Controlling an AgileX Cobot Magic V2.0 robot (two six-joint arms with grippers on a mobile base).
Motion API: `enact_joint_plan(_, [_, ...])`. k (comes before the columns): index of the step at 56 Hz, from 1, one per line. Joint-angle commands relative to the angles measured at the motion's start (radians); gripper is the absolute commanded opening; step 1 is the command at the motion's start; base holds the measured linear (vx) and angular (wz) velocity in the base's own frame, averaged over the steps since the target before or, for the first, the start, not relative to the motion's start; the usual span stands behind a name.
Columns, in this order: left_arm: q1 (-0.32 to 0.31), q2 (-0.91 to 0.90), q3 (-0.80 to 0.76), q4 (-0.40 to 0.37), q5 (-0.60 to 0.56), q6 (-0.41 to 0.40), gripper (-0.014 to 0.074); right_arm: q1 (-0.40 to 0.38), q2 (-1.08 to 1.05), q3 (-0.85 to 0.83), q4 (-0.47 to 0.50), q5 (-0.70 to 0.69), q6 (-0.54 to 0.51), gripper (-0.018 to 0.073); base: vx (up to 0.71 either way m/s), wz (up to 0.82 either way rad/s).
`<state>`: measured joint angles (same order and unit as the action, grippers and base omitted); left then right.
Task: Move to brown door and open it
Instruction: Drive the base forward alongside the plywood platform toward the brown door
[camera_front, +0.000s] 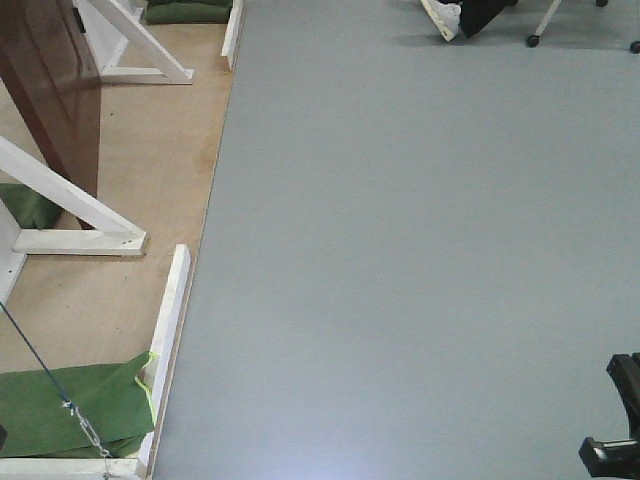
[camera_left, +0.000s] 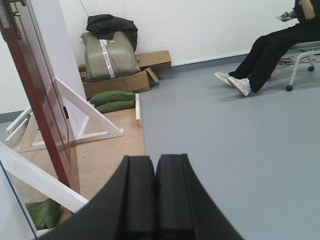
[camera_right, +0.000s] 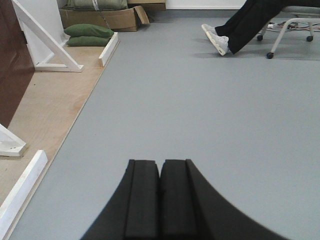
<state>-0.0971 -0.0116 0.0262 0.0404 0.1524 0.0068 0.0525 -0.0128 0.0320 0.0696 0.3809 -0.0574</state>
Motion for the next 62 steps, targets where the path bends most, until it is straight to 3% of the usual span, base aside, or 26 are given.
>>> enact_joint_plan(1, [0.001, -0.014, -0.025, -0.008, -0.079, -0.007, -0.0006, 0.001, -0.006, 0.004, -0.003, -0.076, -0.008, 0.0000, 0.00, 0.00])
enact_joint_plan(62, [0.001, -0.014, -0.025, -0.008, -0.079, -0.007, -0.0006, 0.001, -0.006, 0.004, -0.003, -0.076, -0.008, 0.0000, 0.01, 0.00])
